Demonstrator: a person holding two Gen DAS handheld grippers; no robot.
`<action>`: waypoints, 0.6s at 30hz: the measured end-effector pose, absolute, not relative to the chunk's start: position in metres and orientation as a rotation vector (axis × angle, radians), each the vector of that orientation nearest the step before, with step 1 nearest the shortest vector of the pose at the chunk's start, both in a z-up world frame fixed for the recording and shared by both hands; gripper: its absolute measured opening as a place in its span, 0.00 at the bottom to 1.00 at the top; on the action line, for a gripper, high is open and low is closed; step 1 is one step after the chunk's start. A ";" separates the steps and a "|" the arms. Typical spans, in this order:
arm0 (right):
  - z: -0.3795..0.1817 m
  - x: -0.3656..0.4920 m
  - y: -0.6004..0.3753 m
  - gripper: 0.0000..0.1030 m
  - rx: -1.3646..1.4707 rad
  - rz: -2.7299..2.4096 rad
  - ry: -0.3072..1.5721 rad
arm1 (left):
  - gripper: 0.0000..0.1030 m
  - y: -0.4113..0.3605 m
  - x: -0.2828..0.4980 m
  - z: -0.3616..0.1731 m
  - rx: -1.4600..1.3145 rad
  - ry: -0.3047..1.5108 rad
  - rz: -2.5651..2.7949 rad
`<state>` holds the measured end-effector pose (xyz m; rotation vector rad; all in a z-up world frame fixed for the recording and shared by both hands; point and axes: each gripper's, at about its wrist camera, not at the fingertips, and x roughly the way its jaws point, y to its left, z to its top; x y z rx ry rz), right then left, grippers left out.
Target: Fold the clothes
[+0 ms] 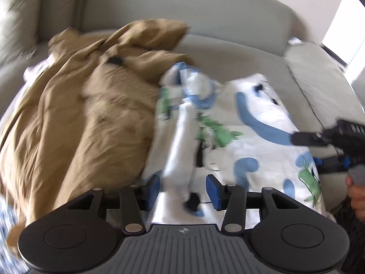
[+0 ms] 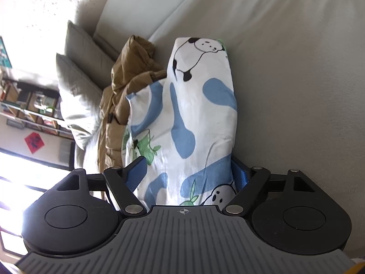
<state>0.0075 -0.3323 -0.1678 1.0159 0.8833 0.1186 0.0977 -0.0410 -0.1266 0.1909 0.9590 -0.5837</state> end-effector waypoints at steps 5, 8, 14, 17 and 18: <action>-0.169 0.010 -0.334 0.79 1.022 0.116 0.889 | 0.31 -0.071 0.087 -0.136 0.372 0.886 -0.601; -0.169 0.010 -0.334 0.80 1.015 0.115 0.892 | 0.32 -0.086 0.083 -0.145 0.460 0.874 -0.603; -0.168 0.011 -0.332 0.80 1.006 0.115 0.897 | 0.04 -0.086 0.088 -0.146 0.480 0.839 -0.534; -0.166 0.008 -0.334 0.80 1.016 0.115 0.893 | 0.04 -0.070 0.088 -0.138 0.437 0.838 -0.472; -0.165 0.008 -0.336 0.80 1.019 0.115 0.885 | 0.04 -0.062 0.090 -0.137 0.413 0.852 -0.458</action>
